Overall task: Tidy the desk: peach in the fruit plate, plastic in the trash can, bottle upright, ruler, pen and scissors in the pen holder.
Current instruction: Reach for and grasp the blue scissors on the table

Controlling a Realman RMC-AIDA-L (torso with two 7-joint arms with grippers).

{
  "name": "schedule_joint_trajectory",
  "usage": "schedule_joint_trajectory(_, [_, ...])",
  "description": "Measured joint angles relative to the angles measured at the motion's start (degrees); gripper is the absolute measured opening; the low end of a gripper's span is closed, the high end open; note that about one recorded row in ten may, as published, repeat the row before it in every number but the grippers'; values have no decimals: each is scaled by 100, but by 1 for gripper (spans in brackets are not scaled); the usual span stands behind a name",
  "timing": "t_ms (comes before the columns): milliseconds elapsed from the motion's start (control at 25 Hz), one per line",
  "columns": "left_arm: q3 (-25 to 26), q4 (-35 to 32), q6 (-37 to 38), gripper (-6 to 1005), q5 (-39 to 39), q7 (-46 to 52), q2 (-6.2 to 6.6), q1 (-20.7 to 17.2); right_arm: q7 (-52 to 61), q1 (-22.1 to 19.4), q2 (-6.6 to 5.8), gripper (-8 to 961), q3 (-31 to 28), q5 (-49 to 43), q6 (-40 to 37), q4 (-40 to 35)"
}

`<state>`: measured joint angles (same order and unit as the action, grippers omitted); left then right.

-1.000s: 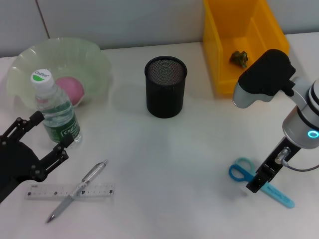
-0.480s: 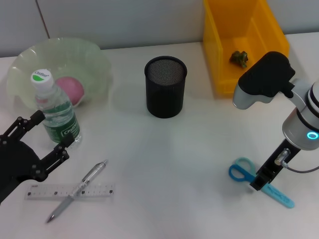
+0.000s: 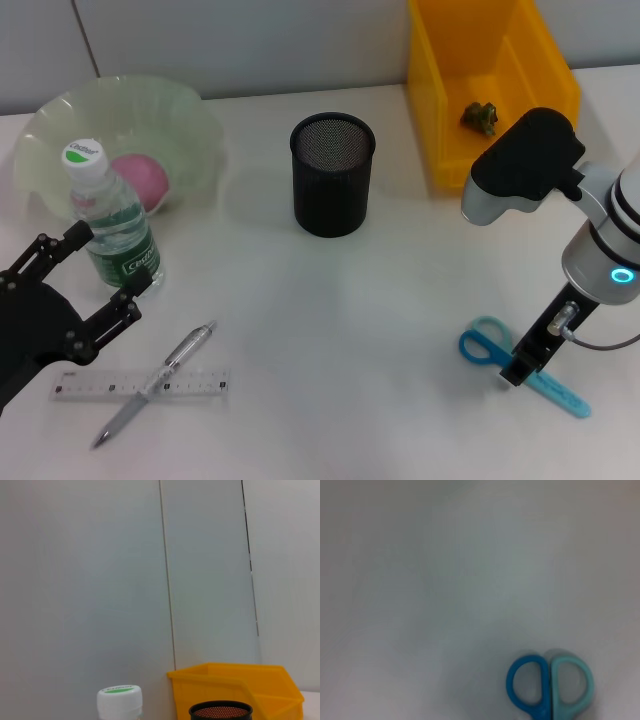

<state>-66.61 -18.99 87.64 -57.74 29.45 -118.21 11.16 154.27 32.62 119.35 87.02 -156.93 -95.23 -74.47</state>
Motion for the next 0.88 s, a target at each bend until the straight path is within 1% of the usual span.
schedule_joint_trajectory(360, [-10, -9, 49, 786, 0, 0, 0, 0, 3, 47, 0, 521, -1, 0, 63, 189])
schedule_joint_trajectory(720, [-19, -17, 123, 786, 0, 0, 0, 9, -19, 73, 0, 358, -1, 4, 161, 274])
schedule_joint_trajectory(880, [-19, -18, 132, 786, 0, 0, 0, 18, -52, 63, 0, 250, -1, 16, 204, 255])
